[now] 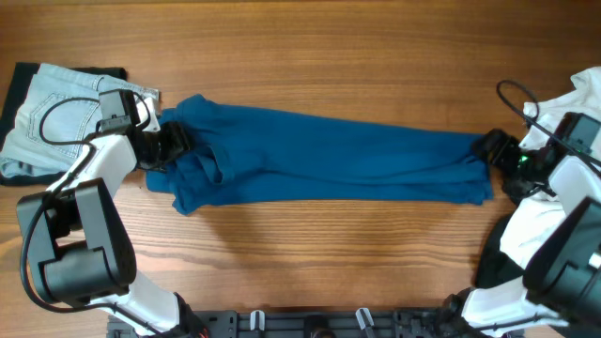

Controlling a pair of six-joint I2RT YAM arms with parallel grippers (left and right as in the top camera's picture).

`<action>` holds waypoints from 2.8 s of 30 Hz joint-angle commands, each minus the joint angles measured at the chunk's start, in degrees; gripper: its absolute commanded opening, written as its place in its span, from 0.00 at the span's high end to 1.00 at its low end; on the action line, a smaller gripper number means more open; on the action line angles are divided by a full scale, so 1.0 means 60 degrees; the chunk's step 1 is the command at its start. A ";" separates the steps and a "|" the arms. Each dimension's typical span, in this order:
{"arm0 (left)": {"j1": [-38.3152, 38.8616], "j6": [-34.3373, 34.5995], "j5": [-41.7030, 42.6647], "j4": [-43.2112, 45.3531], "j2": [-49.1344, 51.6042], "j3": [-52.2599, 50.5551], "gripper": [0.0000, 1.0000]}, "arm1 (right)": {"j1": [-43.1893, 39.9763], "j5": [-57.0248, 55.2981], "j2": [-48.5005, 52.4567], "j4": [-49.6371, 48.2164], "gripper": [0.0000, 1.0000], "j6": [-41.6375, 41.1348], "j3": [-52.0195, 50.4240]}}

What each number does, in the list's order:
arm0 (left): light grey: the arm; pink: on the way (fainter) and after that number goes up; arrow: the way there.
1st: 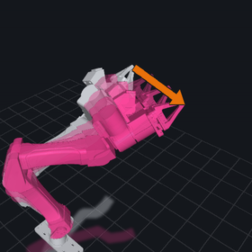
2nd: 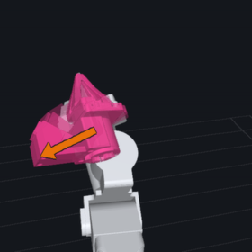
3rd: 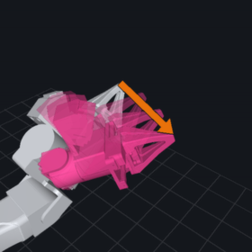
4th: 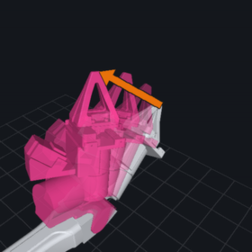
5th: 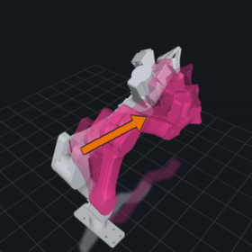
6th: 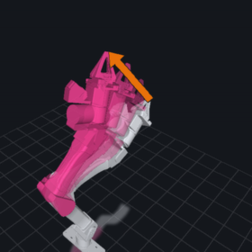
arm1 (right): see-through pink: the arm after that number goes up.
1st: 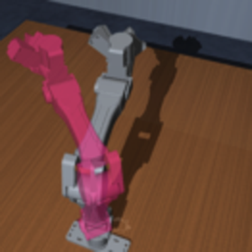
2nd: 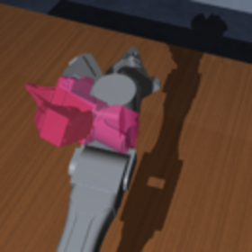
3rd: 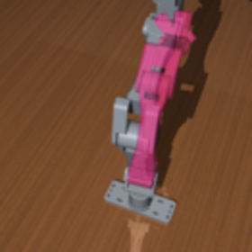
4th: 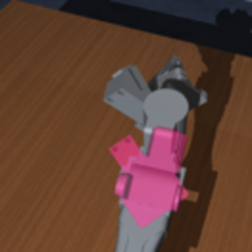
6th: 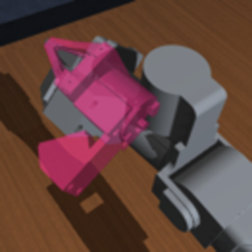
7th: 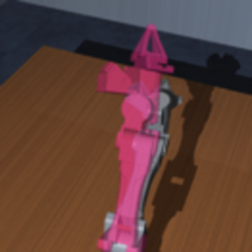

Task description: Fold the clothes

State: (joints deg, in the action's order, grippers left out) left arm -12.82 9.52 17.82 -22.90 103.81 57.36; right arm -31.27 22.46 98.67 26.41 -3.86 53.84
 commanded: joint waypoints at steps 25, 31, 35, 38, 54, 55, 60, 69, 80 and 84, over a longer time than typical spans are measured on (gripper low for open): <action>-0.0026 -0.0084 0.0889 -0.1333 -0.3468 -0.0058 0.34 | 0.0251 0.1096 0.0299 0.1690 0.96 -0.0240 0.0353; -0.0026 -0.0084 0.0878 -0.1373 -0.4360 -0.0058 0.34 | 0.0087 0.0397 -0.1202 0.2732 0.96 -0.0871 0.1246; -0.0026 -0.0080 0.0882 -0.1373 -0.4623 -0.0058 0.34 | 0.0189 0.0397 -0.2018 0.3085 0.96 -0.0816 0.1585; -0.0026 -0.0080 0.0885 -0.1381 -0.4645 -0.0058 0.35 | 0.0634 0.0874 -0.2444 0.3126 0.96 -0.0663 0.1588; -0.0026 -0.0080 0.0885 -0.1388 -0.4645 -0.0058 0.35 | 0.6845 0.0215 -0.2022 0.1311 0.96 -0.3493 0.1588; -0.0026 -0.0084 0.0882 -0.1406 -0.4645 -0.0058 0.35 | 0.7326 0.0226 -0.1829 0.1071 0.96 -0.3719 0.1588; -0.0026 -0.0080 0.0882 -0.1483 -0.4645 -0.0058 0.35 | 0.8768 0.0208 -0.0896 -0.0200 0.96 -0.4827 0.1588; -0.0026 -0.0084 0.0882 -0.1668 -0.4645 -0.0058 0.34 | 0.9384 0.0761 0.0259 -0.1308 0.39 -0.5541 0.1592; -0.0026 -0.0339 0.0761 -0.2415 -0.4459 -0.0062 0.32 | 0.7963 0.1144 -0.1297 -0.0393 0.46 -0.4426 0.1599; -0.0026 -0.0390 0.0565 -0.2692 -0.3836 -0.0062 0.25 | 0.7621 0.0160 -0.1246 0.0801 0.50 -0.4233 0.1596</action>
State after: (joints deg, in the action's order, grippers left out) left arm -12.82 8.64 22.15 -38.41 77.41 57.36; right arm 15.75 28.05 91.37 27.59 -31.20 62.67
